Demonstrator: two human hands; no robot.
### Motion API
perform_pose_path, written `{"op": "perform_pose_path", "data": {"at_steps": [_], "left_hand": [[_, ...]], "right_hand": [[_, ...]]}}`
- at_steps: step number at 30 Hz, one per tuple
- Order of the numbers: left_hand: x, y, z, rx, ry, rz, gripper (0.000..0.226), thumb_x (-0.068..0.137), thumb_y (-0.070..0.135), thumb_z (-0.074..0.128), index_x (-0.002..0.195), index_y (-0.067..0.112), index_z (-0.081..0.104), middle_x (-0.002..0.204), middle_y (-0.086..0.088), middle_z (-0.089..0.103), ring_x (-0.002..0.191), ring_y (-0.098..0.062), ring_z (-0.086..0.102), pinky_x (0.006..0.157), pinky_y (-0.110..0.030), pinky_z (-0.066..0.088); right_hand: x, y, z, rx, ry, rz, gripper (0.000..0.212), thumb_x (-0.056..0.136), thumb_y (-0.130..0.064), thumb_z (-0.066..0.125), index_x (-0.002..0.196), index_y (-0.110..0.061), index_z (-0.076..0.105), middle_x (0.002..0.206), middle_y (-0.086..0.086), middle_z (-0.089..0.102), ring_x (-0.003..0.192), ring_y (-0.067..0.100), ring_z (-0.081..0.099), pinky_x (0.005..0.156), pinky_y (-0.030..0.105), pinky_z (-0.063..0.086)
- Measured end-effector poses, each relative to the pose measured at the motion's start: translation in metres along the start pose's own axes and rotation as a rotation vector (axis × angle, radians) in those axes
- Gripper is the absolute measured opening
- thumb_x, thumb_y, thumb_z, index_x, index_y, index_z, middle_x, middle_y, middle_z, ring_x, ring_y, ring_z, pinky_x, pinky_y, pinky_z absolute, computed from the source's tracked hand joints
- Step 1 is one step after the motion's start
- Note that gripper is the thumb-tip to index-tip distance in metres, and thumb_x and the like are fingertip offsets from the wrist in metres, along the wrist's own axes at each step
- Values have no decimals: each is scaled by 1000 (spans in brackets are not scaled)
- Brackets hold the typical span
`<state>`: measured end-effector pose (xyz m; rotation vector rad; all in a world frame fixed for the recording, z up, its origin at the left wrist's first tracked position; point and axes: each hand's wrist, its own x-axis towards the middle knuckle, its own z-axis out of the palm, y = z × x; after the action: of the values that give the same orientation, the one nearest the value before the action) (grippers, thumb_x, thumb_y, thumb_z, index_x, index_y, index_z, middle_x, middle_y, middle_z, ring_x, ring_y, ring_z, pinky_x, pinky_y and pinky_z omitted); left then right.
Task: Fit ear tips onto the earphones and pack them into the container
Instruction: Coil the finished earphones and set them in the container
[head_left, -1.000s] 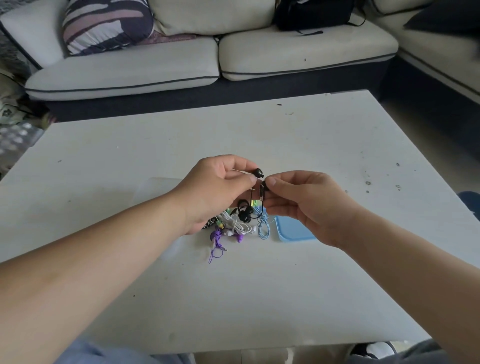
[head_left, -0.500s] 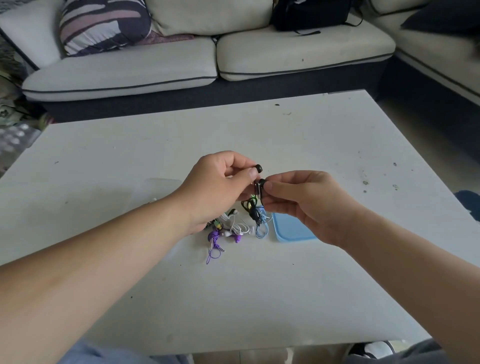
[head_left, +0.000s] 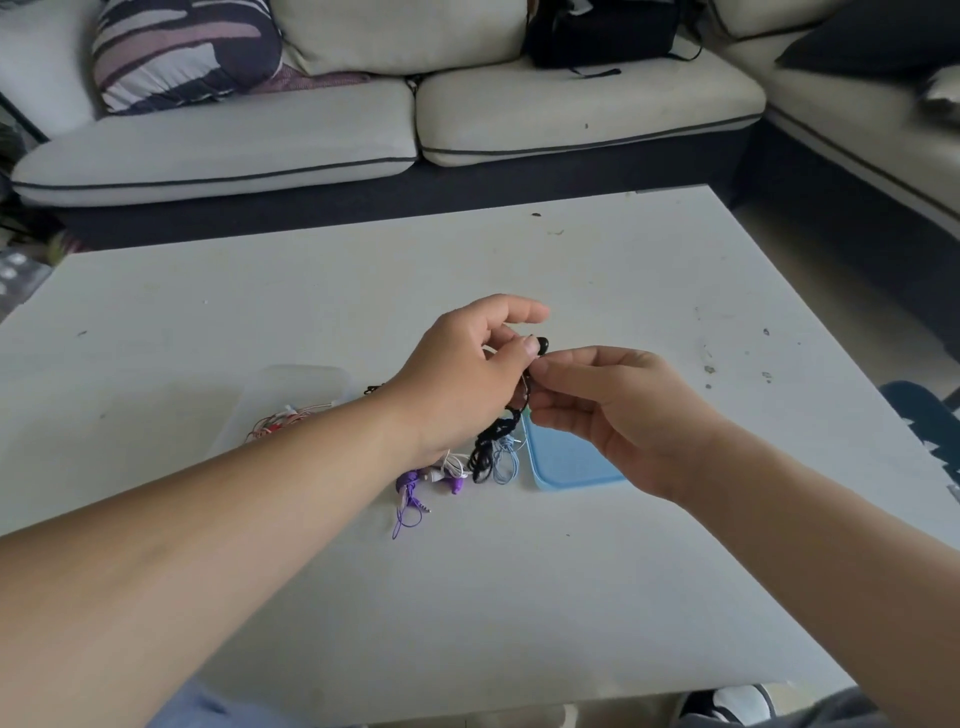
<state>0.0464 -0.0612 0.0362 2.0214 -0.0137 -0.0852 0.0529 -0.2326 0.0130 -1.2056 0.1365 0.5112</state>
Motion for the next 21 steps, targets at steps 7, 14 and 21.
{"op": "perform_pose_path", "data": {"at_steps": [7, 14, 21], "left_hand": [[11, 4, 16, -127, -19, -43, 14, 99, 15, 67, 106, 23, 76, 100, -5, 76, 83, -16, 75, 80, -29, 63], [11, 4, 29, -81, 14, -81, 9, 101, 26, 62, 101, 28, 71, 96, 3, 74, 71, -5, 65, 68, -20, 57], [14, 3, 26, -117, 75, -89, 10, 100, 21, 64, 101, 26, 72, 91, 2, 76, 66, -3, 64, 68, -21, 53]], "right_hand": [[-4, -6, -17, -28, 74, -5, 28, 88, -5, 74, 107, 15, 68, 102, 30, 73, 90, 30, 73, 78, 32, 63], [-8, -6, -18, -97, 137, -29, 6, 85, 1, 77, 85, 4, 72, 83, 20, 74, 77, 26, 74, 73, 29, 62], [-11, -17, -27, -161, 48, 19, 17, 90, -4, 74, 104, 6, 74, 93, 20, 75, 77, 26, 70, 78, 37, 63]]}}
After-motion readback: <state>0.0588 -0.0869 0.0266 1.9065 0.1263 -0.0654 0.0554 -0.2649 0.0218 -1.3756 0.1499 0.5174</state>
